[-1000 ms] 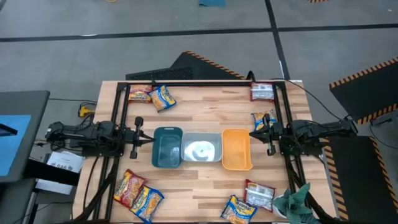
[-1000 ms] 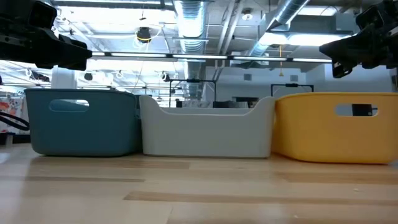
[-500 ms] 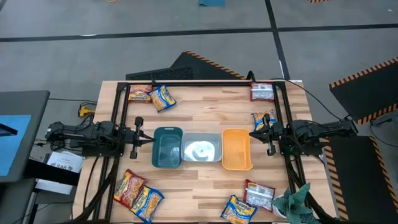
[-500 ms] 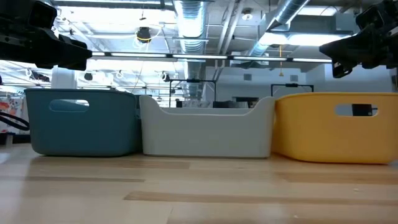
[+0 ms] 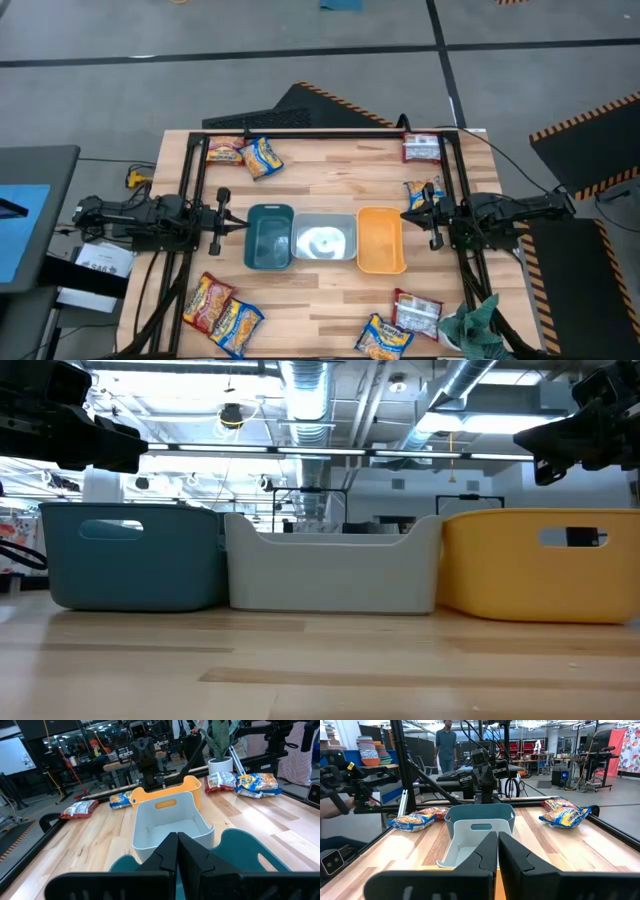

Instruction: Sort Maruchan noodles

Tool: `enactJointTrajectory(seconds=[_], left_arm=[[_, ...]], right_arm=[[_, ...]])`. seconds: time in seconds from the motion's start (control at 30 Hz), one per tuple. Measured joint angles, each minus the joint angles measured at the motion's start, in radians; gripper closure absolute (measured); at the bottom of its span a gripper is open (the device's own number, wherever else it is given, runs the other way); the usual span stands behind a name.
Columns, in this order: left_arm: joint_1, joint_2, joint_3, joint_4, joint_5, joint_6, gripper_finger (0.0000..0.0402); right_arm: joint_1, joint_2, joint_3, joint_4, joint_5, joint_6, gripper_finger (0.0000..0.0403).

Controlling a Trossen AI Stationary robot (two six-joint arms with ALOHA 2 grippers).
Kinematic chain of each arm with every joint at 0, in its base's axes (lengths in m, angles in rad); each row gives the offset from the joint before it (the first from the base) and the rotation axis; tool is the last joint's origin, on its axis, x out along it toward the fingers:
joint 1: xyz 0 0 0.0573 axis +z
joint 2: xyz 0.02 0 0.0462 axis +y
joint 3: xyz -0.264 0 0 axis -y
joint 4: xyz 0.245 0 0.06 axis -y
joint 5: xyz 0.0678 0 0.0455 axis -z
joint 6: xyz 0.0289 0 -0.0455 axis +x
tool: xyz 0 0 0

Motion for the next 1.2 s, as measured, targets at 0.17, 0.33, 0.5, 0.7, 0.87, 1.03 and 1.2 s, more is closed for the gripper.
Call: enactJointTrajectory(seconds=[0.17, 0.33, 0.5, 0.7, 0.87, 1.03, 1.2], left_arm=[[0.0, 0.0, 0.0, 0.0, 0.0, 0.0, 0.0402], [0.0, 0.0, 0.0, 0.0, 0.0, 0.0, 0.0402], [0.0, 0.0, 0.0, 0.0, 0.0, 0.0, 0.0401], [0.0, 0.0, 0.0, 0.0, 0.0, 0.0, 0.0401], [0.0, 0.0, 0.0, 0.0, 0.0, 0.0, 0.0401], [0.0, 0.0, 0.0, 0.0, 0.0, 0.0, 0.0401], [0.0, 0.0, 0.0, 0.0, 0.0, 0.0, 0.0401]], right_arm=[[0.0, 0.0, 0.0, 0.0, 0.0, 0.0, 0.0363], [0.0, 0.0, 0.0, 0.0, 0.0, 0.0, 0.0363], [0.0, 0.0, 0.0, 0.0, 0.0, 0.0, 0.0363], [0.0, 0.0, 0.0, 0.005, 0.0, 0.0, 0.0363], [-0.005, -0.001, 0.0, 0.215, 0.01, 0.027, 0.0363], [-0.036, 0.001, 0.0, 0.531, 0.12, 0.017, 0.0363], [-0.112, 0.113, 0.044, 0.499, 0.4, -0.004, 0.0359]])
